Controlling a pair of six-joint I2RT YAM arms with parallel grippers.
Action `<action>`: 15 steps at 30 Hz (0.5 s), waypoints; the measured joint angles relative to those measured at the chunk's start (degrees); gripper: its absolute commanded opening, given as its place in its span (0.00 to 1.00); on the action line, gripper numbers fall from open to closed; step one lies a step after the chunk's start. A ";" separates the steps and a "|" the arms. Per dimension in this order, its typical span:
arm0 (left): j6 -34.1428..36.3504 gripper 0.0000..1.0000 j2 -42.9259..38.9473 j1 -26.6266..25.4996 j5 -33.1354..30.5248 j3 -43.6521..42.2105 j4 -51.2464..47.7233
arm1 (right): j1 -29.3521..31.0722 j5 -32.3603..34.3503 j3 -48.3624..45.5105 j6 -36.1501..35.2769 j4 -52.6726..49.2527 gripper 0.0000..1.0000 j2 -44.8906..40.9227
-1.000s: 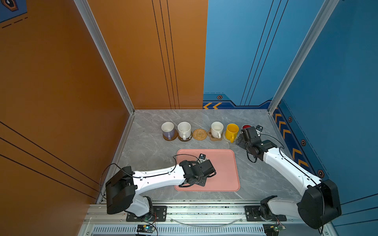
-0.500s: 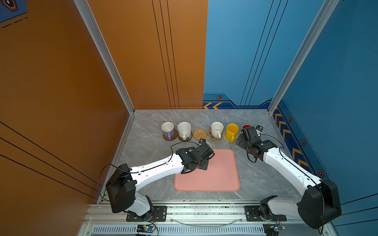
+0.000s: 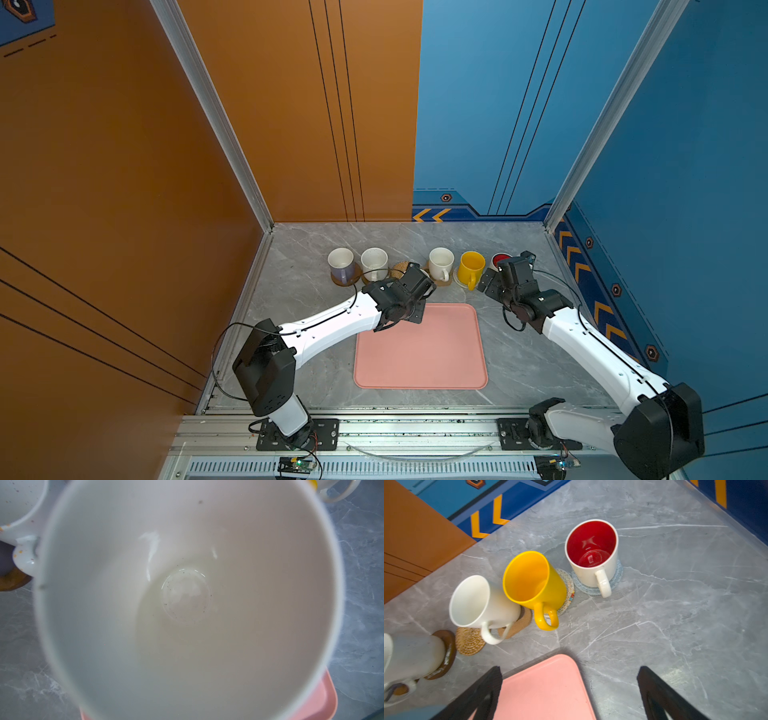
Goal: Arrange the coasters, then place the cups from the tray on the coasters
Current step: 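Lift the blue-handled mug and carry it toward the row of mugs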
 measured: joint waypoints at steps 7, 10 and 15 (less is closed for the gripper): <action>2.78 0.00 4.24 3.21 0.59 5.11 -0.52 | -0.04 -4.28 -1.68 -2.27 2.78 1.00 -4.35; 3.56 0.00 6.54 4.28 0.70 7.06 -0.68 | -0.07 -6.27 -2.62 -3.82 4.24 1.00 -5.57; 4.55 0.00 10.40 5.40 0.70 10.23 -1.14 | -0.09 -8.59 -4.24 -5.88 5.90 1.00 -7.58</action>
